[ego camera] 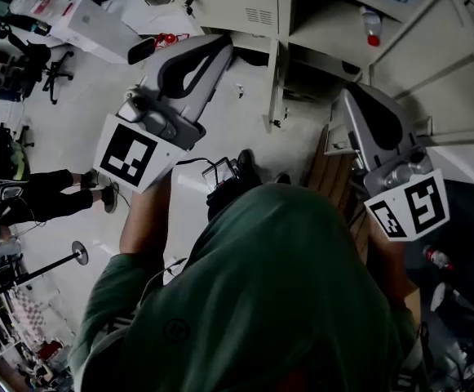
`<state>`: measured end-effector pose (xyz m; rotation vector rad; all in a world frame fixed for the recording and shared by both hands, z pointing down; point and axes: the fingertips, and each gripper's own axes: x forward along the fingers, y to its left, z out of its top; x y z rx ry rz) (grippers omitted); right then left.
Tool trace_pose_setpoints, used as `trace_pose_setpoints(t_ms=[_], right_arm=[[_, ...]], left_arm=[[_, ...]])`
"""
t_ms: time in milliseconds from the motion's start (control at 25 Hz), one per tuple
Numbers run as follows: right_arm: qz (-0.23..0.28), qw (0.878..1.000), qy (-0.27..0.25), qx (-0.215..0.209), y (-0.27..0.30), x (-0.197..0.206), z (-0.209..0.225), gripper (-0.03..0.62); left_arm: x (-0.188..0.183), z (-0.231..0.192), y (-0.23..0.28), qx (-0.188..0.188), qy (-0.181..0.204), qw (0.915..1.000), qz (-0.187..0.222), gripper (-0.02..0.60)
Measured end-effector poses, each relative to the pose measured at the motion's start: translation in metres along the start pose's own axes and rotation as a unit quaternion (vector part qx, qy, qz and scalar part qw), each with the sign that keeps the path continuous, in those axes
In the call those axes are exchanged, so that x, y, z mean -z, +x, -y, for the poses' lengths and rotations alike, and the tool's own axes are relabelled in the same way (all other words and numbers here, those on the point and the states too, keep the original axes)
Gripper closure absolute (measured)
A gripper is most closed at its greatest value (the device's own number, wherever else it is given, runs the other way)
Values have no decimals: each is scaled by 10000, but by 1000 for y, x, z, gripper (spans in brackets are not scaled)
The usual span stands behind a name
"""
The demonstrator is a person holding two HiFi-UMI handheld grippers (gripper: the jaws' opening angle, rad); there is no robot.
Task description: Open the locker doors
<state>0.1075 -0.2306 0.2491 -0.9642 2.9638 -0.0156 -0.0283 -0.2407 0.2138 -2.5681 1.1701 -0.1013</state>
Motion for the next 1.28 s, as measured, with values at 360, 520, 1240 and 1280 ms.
trace_pose_setpoints(t_ms=[360, 520, 1240, 1280], right_arm=[[-84, 9994, -252, -233, 27, -6, -9, 589], [-126, 9992, -227, -296, 33, -5, -16, 589], [-222, 9993, -78, -306, 30, 8, -31, 589], [-232, 9992, -68, -306, 29, 9, -32, 589]], left_arm=[[8, -36, -61, -616, 207, 9974, -300, 592], [13, -49, -83, -882, 215, 9952, -366, 592], [16, -47, -120, -1208, 14, 9921, -334, 592], [16, -45, -121, -1210, 3, 9921, -340, 592]])
